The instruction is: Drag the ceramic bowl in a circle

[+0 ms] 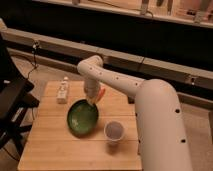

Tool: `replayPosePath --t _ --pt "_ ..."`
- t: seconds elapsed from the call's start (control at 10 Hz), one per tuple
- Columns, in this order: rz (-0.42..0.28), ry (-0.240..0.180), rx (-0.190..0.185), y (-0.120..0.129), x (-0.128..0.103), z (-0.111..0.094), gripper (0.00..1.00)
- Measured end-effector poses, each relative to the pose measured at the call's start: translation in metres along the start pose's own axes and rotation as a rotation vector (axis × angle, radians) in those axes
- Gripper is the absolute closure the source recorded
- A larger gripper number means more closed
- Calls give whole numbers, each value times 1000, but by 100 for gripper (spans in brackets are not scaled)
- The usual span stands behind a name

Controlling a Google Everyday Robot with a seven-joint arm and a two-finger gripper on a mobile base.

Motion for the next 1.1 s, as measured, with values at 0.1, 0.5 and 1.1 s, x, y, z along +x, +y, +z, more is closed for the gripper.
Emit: replayPosePath --t 0.1,0.5,1.1 --pt "13 -1 -2 7 -5 1 100" --pt "-1 -1 0 26 -20 -2 100" --pt "0 -5 4 21 -5 -4 100"
